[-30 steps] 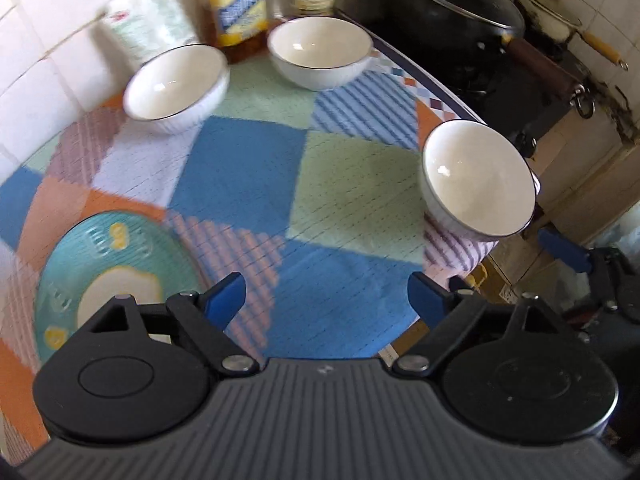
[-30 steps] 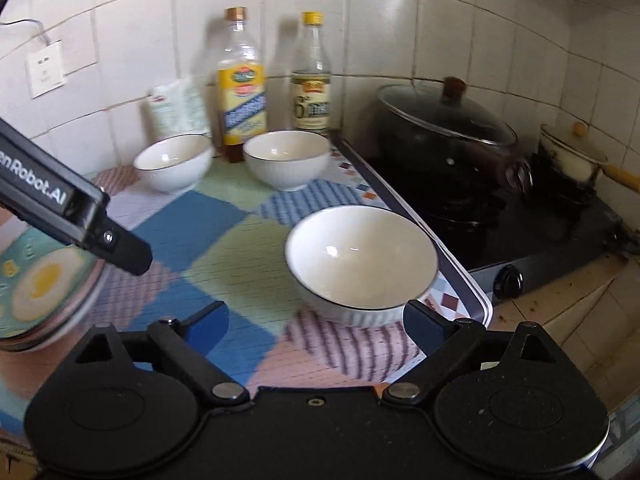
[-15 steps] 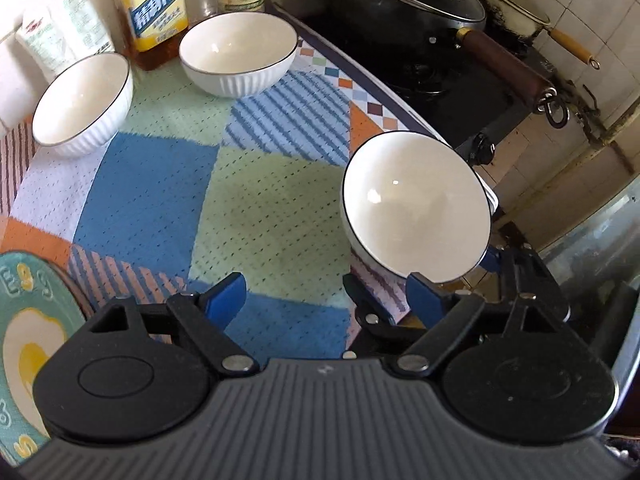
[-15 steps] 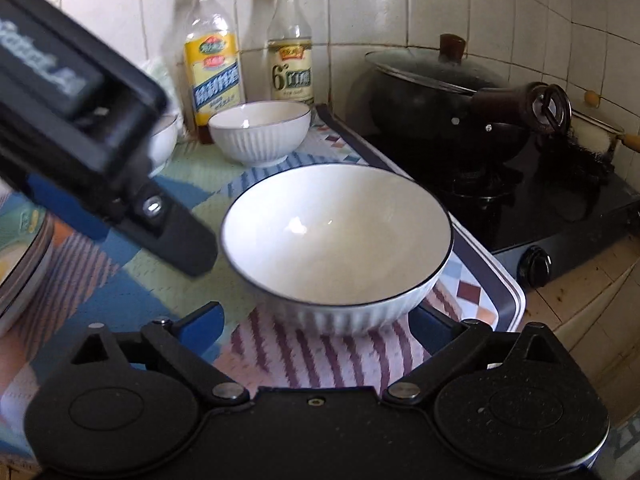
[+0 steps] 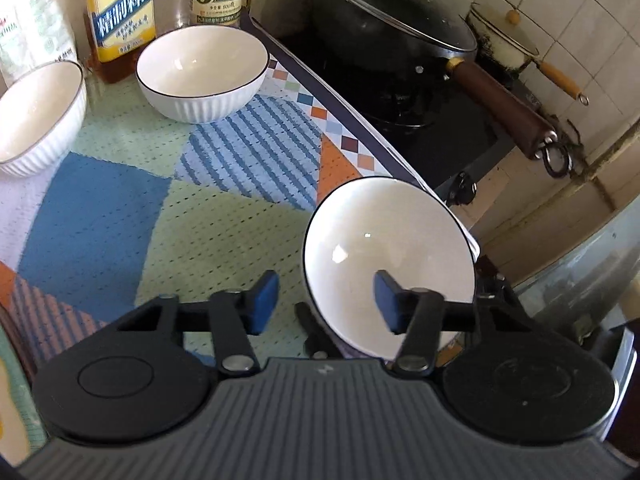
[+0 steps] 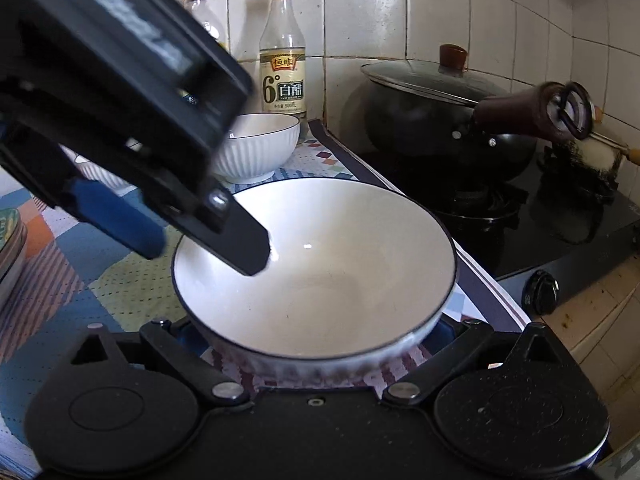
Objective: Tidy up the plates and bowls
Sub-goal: 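Move the right tool to the white bowl by the stove, grasp its rim, then carry the white bowl with the right tool and lower it onto the egg plate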
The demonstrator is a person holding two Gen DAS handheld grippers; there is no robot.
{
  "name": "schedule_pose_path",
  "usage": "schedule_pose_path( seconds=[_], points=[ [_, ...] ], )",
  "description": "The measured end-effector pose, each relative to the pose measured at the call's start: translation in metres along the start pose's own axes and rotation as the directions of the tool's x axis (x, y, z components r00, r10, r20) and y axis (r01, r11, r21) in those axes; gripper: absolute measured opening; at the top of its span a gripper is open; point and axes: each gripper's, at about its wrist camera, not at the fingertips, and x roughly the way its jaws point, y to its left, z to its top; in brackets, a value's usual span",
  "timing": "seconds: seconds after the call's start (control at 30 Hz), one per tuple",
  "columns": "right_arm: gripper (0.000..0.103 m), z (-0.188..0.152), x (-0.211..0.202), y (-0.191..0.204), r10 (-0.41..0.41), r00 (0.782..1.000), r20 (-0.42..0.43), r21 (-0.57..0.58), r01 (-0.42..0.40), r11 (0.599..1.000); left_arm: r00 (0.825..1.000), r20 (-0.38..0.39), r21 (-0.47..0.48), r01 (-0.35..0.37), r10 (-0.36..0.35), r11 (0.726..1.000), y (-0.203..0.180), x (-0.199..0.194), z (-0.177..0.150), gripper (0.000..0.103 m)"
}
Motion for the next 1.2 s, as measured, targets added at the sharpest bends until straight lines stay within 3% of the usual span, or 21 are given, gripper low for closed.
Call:
schedule_pose_path(
  seconds=[0.07, 0.27, 0.6, 0.77, 0.93, 1.2],
  points=[
    [0.102, 0.001, 0.003, 0.0, 0.001, 1.0, 0.001, 0.006, -0.001, 1.0, 1.0, 0.0, -0.008, 0.0, 0.0, 1.0, 0.001, 0.005, 0.002, 0.028],
    [0.103, 0.0, 0.005, 0.001, 0.001, 1.0, 0.01, 0.031, -0.001, 1.0, 1.0, 0.003, 0.015, -0.016, 0.016, 1.0, 0.004, 0.007, 0.002, 0.011],
    [0.103, -0.002, 0.002, 0.001, 0.026, 0.999, 0.032, 0.056, -0.028, 0.998, 0.998, 0.04, 0.058, -0.05, 0.048, 0.997, 0.001, -0.011, -0.006, 0.01],
    [0.103, 0.002, -0.015, 0.015, 0.07, 0.995, 0.065, 0.029, -0.072, 0.997, 0.991, 0.068, 0.09, -0.123, 0.117, 0.988, 0.001, -0.039, -0.018, 0.01],
    [0.103, 0.006, -0.025, 0.036, 0.116, 0.99, 0.083, -0.029, -0.114, 0.993, 0.986, 0.084, 0.044, -0.151, 0.147, 0.988, 0.02, -0.061, -0.028, 0.01],
    [0.103, 0.002, -0.02, 0.077, 0.221, 0.972, 0.076, -0.06, -0.217, 0.974, 0.987, 0.026, -0.058, -0.159, 0.161, 0.986, 0.066, -0.081, -0.036, 0.011]
  ],
)
